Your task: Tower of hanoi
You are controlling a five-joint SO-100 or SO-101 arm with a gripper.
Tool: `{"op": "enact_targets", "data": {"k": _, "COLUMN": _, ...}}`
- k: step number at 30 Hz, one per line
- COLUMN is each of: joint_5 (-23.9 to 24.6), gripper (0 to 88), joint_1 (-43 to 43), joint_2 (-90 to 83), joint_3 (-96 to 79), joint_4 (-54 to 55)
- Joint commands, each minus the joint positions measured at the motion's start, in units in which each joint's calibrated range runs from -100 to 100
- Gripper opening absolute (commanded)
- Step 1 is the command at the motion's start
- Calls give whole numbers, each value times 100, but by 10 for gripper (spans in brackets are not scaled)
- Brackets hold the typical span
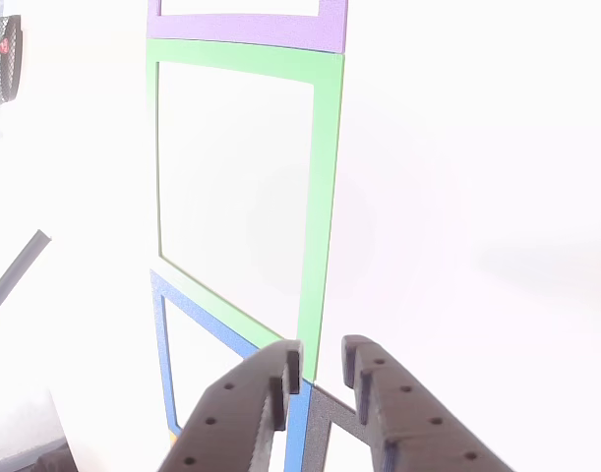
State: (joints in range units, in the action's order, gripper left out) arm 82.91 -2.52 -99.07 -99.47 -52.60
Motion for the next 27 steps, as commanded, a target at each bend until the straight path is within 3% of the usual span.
{"op": "enact_targets", "data": {"k": 1, "joint_5": 52, "gripper": 2, "joint_1": -26, "joint_2": -85, "joint_3": -26, "joint_4": -19}}
{"op": "enact_targets", "data": {"k": 19, "joint_5": -168, "gripper": 0, "joint_1": 175, "joint_2": -85, "joint_3": -35, "joint_4": -3}}
{"op": "enact_targets", "data": {"k": 27, "joint_5": -4530, "gripper": 0, "joint_1": -65, "joint_2": 803, "joint_3": 1083, "joint_4": 418}}
